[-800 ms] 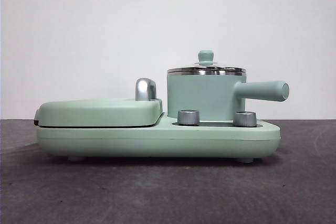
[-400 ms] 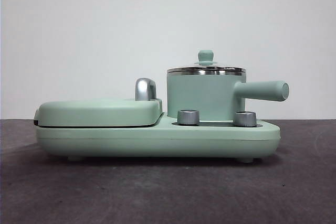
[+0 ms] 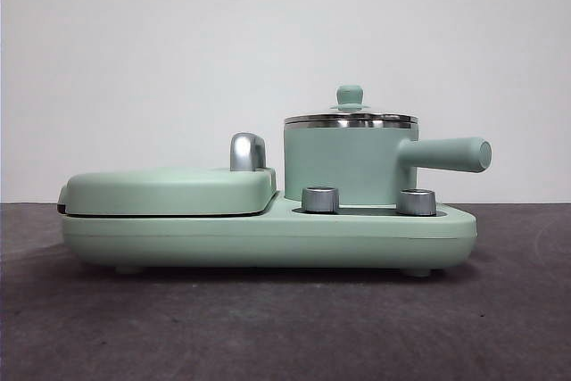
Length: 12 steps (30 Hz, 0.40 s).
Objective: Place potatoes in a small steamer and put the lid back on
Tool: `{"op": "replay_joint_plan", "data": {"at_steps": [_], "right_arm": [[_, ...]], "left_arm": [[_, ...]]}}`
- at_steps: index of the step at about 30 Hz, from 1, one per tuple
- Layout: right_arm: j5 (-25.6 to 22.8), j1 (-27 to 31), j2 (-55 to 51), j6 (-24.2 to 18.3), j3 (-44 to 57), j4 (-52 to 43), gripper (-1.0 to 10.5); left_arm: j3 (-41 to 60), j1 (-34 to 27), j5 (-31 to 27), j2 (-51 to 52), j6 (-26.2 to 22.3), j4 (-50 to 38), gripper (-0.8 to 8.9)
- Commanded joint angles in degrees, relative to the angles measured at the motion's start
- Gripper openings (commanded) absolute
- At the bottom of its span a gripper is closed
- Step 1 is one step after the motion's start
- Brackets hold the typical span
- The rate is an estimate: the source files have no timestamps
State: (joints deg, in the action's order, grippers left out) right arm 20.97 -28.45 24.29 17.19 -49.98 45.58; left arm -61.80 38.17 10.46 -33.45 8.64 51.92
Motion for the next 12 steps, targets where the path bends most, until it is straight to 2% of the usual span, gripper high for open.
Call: {"op": "replay_joint_plan", "data": {"at_steps": [1, 9, 12], "right_arm": [[0.0, -0.3, 0.2, 0.2, -0.4, -0.7, 0.4], [0.0, -0.3, 0.2, 0.2, -0.4, -0.7, 0.4], [0.0, -0.3, 0.2, 0.2, -0.4, -0.7, 0.4]], "left_arm": [[-0.8, 0.5, 0.1, -0.2, 0.2, -0.7, 0.06], [-0.5, -0.6, 0.1, 0.4, 0.2, -0.7, 0.06], [0.5, -4.8, 0.1, 1.1, 0.2, -1.1, 0.06]]}}
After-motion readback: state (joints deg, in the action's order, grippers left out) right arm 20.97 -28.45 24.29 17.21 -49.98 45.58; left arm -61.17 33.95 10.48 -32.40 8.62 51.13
